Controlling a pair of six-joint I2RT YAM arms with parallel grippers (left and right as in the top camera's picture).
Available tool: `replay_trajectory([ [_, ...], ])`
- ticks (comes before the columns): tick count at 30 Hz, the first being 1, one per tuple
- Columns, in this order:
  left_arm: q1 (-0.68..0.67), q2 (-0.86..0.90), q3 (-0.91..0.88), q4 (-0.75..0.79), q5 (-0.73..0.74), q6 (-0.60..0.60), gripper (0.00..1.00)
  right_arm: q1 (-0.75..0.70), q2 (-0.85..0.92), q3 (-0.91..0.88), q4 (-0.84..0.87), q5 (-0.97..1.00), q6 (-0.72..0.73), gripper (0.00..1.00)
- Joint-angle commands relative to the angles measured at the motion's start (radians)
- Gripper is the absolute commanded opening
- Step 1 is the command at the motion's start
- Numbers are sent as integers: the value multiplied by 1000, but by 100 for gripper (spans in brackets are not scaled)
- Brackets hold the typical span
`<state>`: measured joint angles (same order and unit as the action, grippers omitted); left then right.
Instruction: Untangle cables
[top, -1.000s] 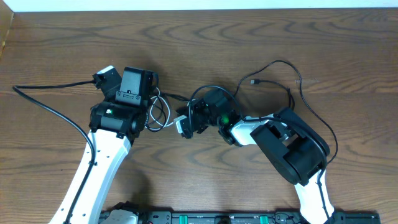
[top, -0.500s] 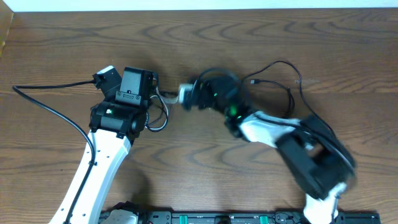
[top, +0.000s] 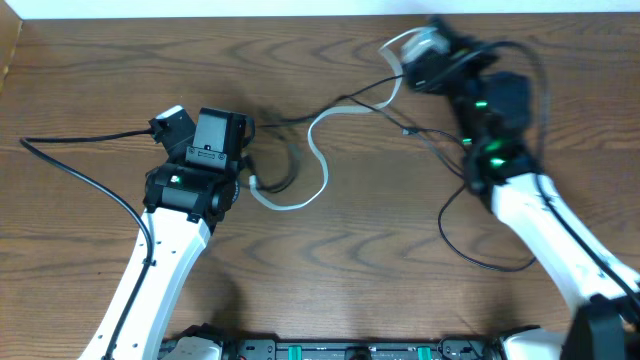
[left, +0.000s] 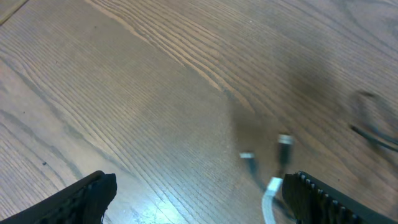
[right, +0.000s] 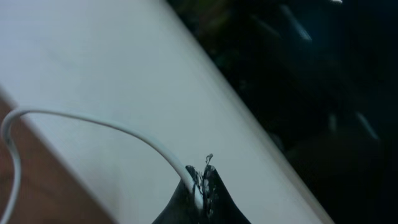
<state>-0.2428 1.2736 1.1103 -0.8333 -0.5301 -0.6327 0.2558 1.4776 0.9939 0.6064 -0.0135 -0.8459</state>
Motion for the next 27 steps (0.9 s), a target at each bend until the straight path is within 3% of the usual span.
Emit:
replay_trajectory([
  [1,5,6,6,-3,-24,-16,90,-45,-76,6,-10,-98,106,1],
  [8,5,6,6,-3,-24,-16,91,-73,-119,6,2,-117,109,1],
  [13,5,6,6,-3,-24,-16,91,-72,-120,6,104,-209,84,1],
  [18,5,6,6,-4,-24,-16,90,-58,-120,6,143,-584,-204,1],
  [24,5,6,6,-3,-24,-16,90,-22,-120,6,19,-609,-224,1],
  [27,5,6,6,-4,-24,-16,90,-8,-117,6,-134,-598,-374,1],
])
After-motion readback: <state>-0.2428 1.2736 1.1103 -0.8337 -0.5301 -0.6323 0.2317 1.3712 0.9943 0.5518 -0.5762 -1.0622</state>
